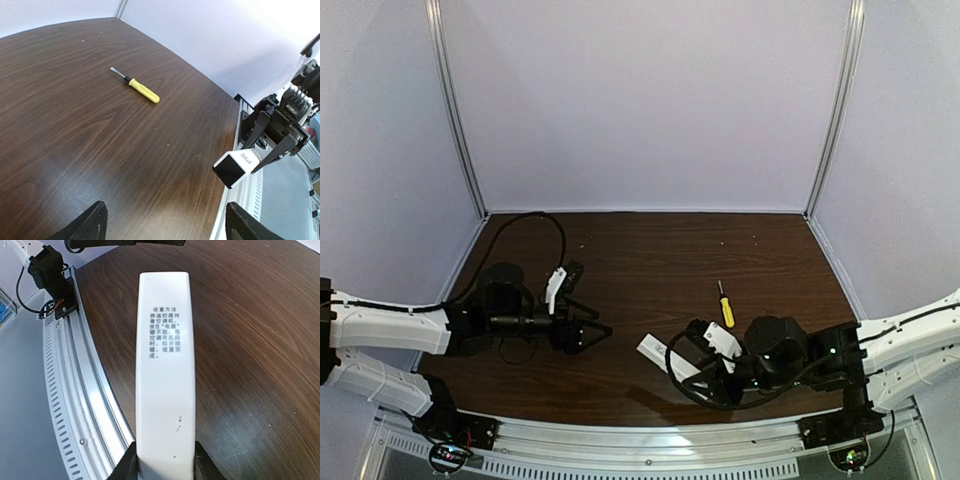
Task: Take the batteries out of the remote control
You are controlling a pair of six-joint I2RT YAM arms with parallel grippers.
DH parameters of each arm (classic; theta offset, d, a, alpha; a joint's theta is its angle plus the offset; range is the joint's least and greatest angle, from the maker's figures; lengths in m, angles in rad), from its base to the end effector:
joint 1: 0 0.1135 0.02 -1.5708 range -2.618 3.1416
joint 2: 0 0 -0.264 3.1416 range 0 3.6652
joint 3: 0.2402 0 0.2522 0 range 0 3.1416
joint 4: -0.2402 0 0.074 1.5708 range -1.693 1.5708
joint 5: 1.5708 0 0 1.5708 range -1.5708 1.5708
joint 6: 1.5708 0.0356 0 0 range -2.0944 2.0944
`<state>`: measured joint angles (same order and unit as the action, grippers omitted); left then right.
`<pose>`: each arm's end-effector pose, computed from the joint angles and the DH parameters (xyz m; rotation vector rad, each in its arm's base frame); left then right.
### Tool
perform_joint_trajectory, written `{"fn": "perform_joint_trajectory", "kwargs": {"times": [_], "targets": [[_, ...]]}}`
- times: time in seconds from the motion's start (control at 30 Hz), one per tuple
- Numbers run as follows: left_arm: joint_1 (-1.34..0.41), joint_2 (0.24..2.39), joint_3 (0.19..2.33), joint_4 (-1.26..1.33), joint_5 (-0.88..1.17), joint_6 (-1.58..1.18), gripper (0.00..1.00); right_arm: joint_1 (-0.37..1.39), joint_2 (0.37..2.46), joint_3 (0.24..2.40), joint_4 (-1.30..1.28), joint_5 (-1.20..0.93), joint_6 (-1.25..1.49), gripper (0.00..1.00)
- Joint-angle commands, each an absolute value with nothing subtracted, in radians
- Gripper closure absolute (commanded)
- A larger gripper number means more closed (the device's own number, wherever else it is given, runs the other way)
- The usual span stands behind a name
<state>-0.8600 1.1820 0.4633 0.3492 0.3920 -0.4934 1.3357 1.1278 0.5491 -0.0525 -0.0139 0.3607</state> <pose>0.1485 -0.1934 0.2031 0.6683 2.0269 -1.2346 0.0538 0.2269 0.2036 -1.1190 2.0927 0.9146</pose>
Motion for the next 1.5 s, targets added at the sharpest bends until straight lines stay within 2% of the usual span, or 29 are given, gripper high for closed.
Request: {"fn": "perform_joint_trajectory", "kwargs": {"times": [0.0, 0.1, 0.2, 0.27, 0.57, 0.87, 1.13, 1.4, 1.47], "targets": [[-0.881, 1.191, 0.437, 0.485, 0.457, -0.456, 0.17, 1.334, 1.087, 0.571, -0.045, -0.065, 0.316, 0.87], [-0.894, 1.186, 0.435, 0.490, 0.446, -0.448, 0.17, 1.323, 1.084, 0.576, -0.067, 0.027, 0.322, 0.93], [-0.894, 1.191, 0.431, 0.493, 0.432, -0.434, 0.17, 1.315, 1.092, 0.566, -0.043, 0.017, 0.299, 0.95], [-0.894, 1.200, 0.429, 0.508, 0.415, -0.429, 0.18, 1.295, 1.104, 0.575, -0.045, 0.004, 0.296, 1.00], [-0.894, 1.217, 0.403, 0.577, 0.238, -0.417, 0.18, 1.226, 1.174, 0.626, -0.037, -0.096, 0.271, 1.00], [-0.893, 1.329, 0.383, 0.771, 0.510, -0.291, 0.15, 1.193, 1.231, 0.652, -0.005, -0.243, 0.224, 1.00], [-0.894, 1.480, 0.401, 0.911, 0.675, -0.261, 0.21, 1.191, 1.223, 0.614, 0.016, -0.334, 0.209, 1.00], [-0.894, 1.496, 0.404, 0.934, 0.792, -0.240, 0.26, 1.192, 1.223, 0.613, 0.026, -0.365, 0.217, 1.00], [-0.894, 1.496, 0.403, 0.944, 0.816, -0.239, 0.31, 1.191, 1.225, 0.615, 0.033, -0.380, 0.217, 1.00]]}}
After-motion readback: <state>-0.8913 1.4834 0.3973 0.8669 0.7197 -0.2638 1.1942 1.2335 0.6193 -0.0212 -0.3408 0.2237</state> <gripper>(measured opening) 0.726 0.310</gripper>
